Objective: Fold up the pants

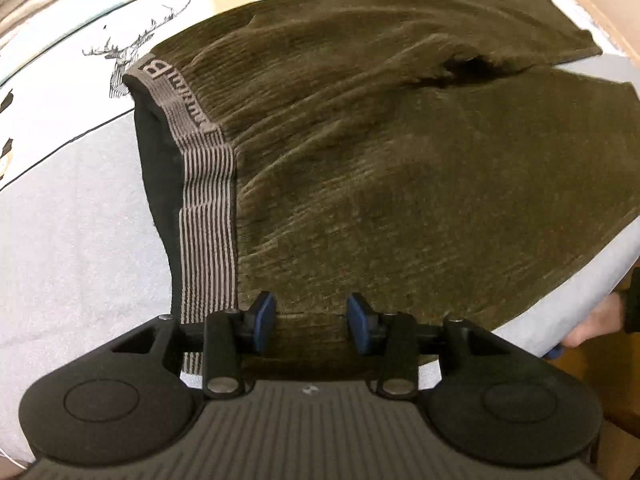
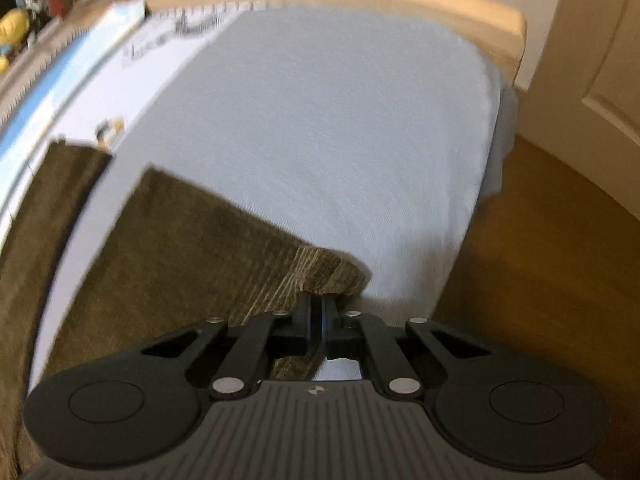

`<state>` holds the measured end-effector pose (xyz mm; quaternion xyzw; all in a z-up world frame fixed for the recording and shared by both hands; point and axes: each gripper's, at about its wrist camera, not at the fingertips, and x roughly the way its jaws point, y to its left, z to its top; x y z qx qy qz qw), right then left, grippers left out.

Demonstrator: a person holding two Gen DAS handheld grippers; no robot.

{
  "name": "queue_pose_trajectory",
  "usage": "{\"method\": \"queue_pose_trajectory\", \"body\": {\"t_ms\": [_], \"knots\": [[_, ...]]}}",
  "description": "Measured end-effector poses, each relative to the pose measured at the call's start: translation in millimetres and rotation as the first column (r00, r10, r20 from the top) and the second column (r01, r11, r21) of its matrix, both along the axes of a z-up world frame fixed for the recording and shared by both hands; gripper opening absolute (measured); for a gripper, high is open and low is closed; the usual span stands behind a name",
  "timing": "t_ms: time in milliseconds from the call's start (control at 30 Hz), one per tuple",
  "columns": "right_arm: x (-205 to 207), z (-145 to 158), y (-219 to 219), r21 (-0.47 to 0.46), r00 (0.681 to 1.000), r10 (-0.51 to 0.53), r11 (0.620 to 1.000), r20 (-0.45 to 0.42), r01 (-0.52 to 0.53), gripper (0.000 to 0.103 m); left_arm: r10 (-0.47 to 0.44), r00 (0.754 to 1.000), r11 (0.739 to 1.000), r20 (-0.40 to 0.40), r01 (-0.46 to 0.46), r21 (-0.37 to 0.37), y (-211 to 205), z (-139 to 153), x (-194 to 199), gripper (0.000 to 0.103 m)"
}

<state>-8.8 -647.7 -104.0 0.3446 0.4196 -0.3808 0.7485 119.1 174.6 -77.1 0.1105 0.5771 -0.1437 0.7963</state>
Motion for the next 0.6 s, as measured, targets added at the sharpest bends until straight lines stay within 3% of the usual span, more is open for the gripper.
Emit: {"method": "queue_pose_trajectory", "body": {"t_ms": [67, 167, 233, 267, 333, 467, 533, 600], "knots": [[-0.5, -0.8, -1.6, 0.008, 1.000, -0.025, 1.000, -0.004, 0.025, 0.005, 0.009, 1.000, 0.999, 0.013, -0.009, -0.036, 1.9, 5.6, 2.8, 0.061], [2.9, -1.9, 2.0, -0.010, 0.998, -0.006, 1.000, -0.069, 0.006, 0.009, 0.009, 1.000, 0.999, -0.001, -0.009, -0.043, 5.7, 1.0, 1.8, 0.072], [10.1, 6.7, 8.4, -0.112, 0.991, 0.020, 0.993, -0.135, -0.035, 0.012, 0.003, 0.998, 1.000, -0.064, -0.002, 0.021, 3.3, -12.7, 1.5, 0.072], [10.5, 14.1, 12.0, -0.170, 0.987, 0.025, 0.984, -0.159, -0.052, 0.018, -0.003, 0.995, 0.997, -0.103, 0.010, 0.073, 2.5, -22.3, 0.6, 0.072], [11.8, 28.9, 19.6, -0.233, 0.991, 0.044, 0.970, -0.127, -0.073, 0.030, -0.033, 0.995, 0.994, -0.094, 0.042, 0.099, -0.7, -23.4, -1.4, 0.071], [17.3, 55.8, 39.8, -0.294, 0.988, 0.155, 0.945, 0.017, -0.143, 0.031, 0.011, 0.999, 1.000, -0.035, -0.011, 0.007, 5.8, -7.4, 2.0, 0.071], [25.4, 64.7, 55.4, -0.314, 0.969, 0.236, 0.927, 0.068, -0.203, 0.032, 0.026, 0.994, 0.997, -0.106, -0.018, 0.079, 6.1, -24.4, 4.1, 0.066], [36.6, 70.4, 69.6, -0.333, 0.946, 0.314, 0.903, 0.083, -0.271, 0.032, -0.027, 0.996, 0.992, -0.086, 0.037, 0.118, -0.2, -24.8, 1.9, 0.064]]}}
